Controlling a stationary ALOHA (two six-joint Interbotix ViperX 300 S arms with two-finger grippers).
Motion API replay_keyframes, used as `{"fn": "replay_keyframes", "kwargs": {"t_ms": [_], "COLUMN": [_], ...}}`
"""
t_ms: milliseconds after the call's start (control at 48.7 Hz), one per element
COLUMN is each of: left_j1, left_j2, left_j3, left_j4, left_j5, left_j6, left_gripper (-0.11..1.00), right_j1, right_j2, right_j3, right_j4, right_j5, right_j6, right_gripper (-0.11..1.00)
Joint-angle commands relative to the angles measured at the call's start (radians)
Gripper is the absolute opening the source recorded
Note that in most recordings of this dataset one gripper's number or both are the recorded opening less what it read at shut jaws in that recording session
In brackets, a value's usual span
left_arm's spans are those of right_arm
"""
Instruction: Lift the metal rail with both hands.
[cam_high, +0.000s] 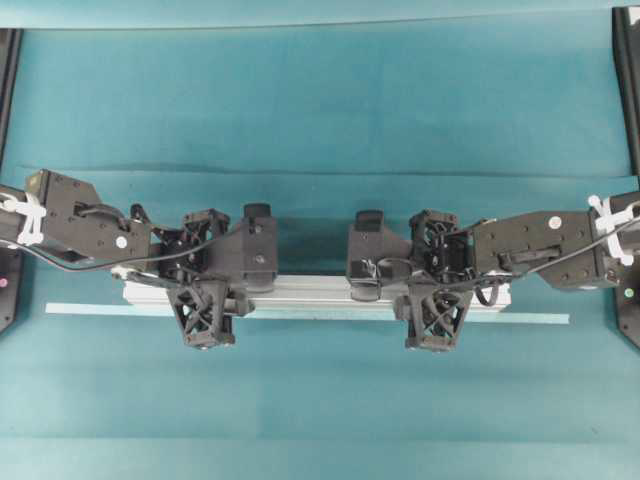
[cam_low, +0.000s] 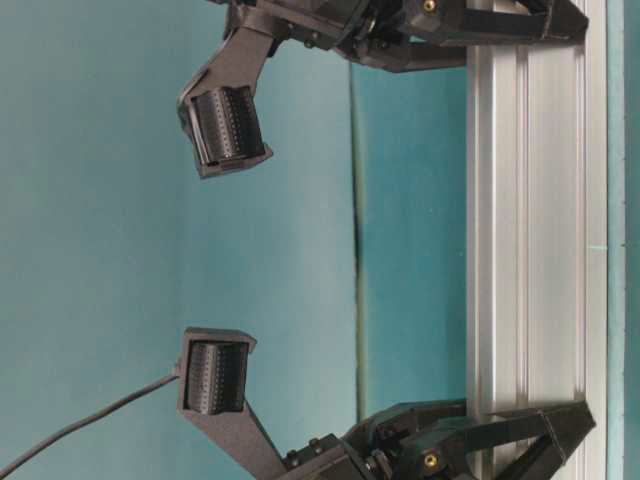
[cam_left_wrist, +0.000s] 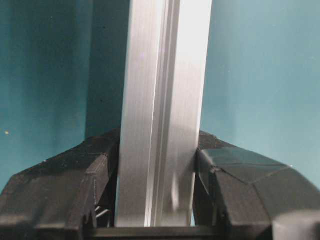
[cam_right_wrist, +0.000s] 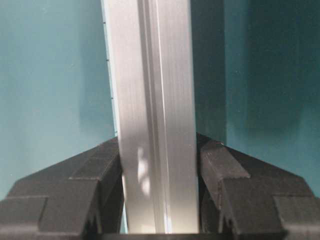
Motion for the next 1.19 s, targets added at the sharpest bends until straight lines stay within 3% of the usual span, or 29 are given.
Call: {"fn": "replay_keyframes", "kwargs": {"t_ms": [0,123,205,246,349,411,822,1171], "left_j1": [0.003,0.002,0.002,0.002,0.002,0.002,0.006,0.014], "left_j2": [-0.006,-0.008,-0.006,-0.008,-0.006,-0.006,-0.086,-0.268], "left_j3": [-0.005,-0.003,-0.005,-0.005,-0.006,-0.008,-0.002,0.003], "left_j4": [-0.003,-0.003,-0.003,-0.003,-0.003,-0.003,-0.003,-0.003], "left_j5": [-0.009,-0.009,-0.009,-0.009,-0.011,-0.011,0.0,0.087], "left_j6": [-0.011,-0.011,-0.011,-0.011,-0.011,-0.009,0.003,-0.009], "left_gripper": [0.36,0.36,0.37,0.44,0.76,0.89,0.87,0.89], "right_j1": [-0.011,-0.006,-0.006,-0.006,-0.006,-0.006,-0.012,-0.051], "right_j2": [0.008,0.008,0.008,0.008,0.008,0.008,-0.035,-0.252], "right_j3": [0.003,0.003,0.003,0.003,0.005,0.005,0.002,0.006], "right_j4": [-0.002,-0.002,-0.002,-0.002,-0.002,-0.003,-0.002,-0.002], "right_j5": [0.002,0.002,0.002,0.002,-0.011,-0.021,-0.031,-0.049], "right_j6": [0.009,0.003,0.005,0.006,0.006,0.006,0.008,0.032], "right_gripper": [0.51,0.84,0.94,0.94,0.93,0.93,0.93,0.93]}}
